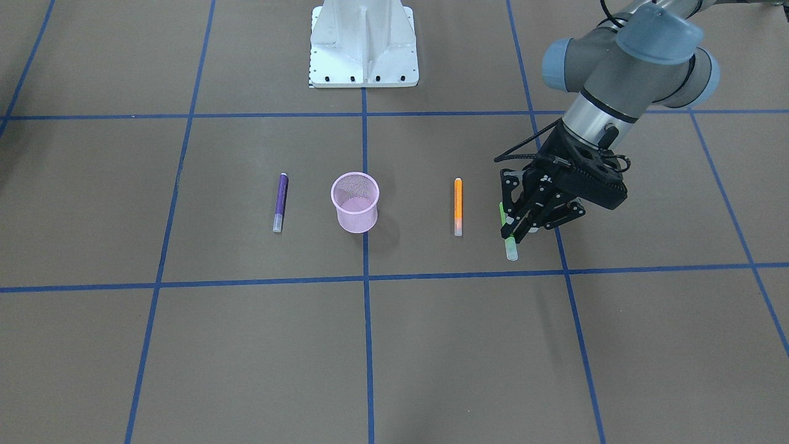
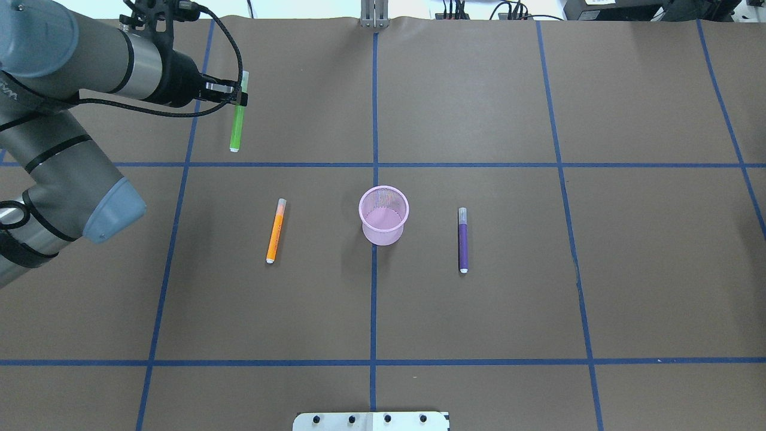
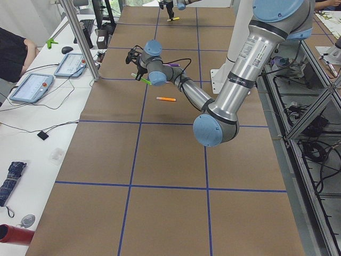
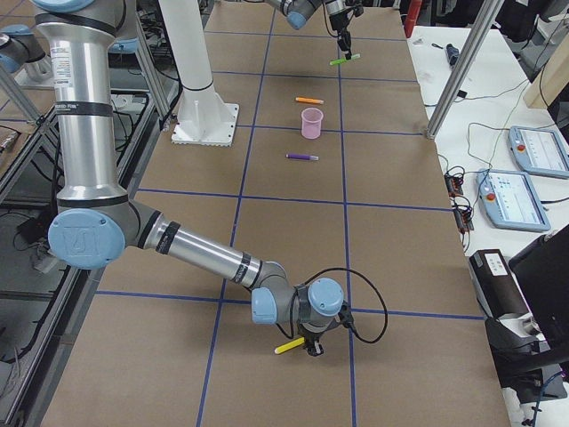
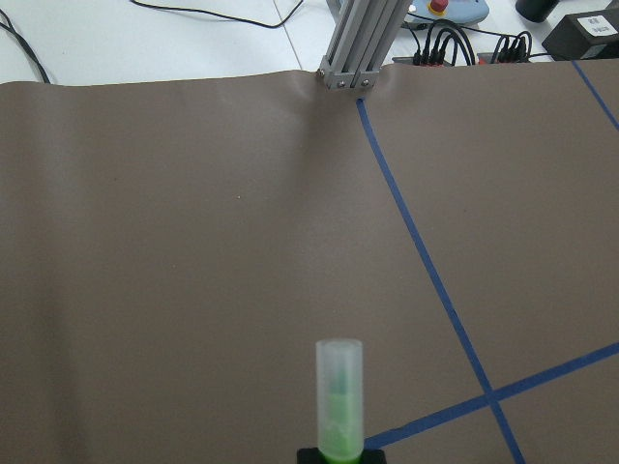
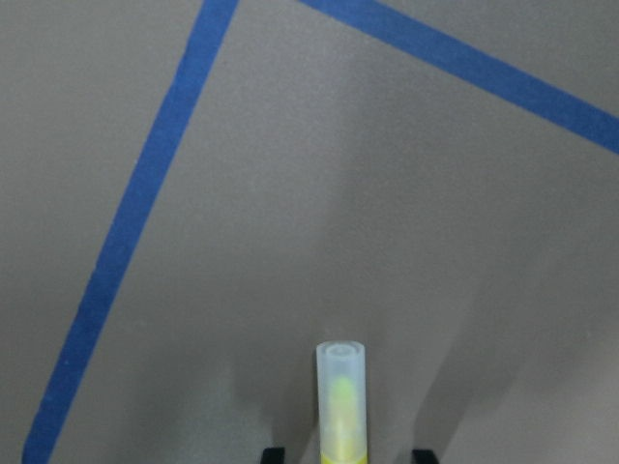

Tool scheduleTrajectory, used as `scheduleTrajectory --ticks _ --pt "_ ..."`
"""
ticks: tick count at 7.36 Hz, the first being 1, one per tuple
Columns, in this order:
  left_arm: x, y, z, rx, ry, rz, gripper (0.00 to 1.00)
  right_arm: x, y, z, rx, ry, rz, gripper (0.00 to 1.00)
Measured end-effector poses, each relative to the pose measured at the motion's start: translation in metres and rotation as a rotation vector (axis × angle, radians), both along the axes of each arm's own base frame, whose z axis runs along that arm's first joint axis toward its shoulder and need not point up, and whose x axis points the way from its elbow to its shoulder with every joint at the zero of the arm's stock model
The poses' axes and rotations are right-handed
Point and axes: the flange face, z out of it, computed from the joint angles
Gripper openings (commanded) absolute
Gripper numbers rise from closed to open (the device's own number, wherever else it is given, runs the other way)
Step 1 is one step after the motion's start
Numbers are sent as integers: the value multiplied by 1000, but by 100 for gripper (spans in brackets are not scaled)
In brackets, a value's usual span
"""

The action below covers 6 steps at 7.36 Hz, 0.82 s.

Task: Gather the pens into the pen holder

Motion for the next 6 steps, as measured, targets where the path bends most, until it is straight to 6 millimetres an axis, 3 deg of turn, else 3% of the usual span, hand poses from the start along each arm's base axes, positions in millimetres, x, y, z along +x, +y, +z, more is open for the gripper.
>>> scheduleTrajectory --ticks 4,5,6 --pt "0 0 2 -1 -2 0 0 0 -1 0 3 5 -2 34" --pt "-1 0 2 0 -2 0 0 0 -1 0 3 9 -2 27" --pt "-1 0 1 1 -2 0 0 1 -1 1 3 13 -2 6"
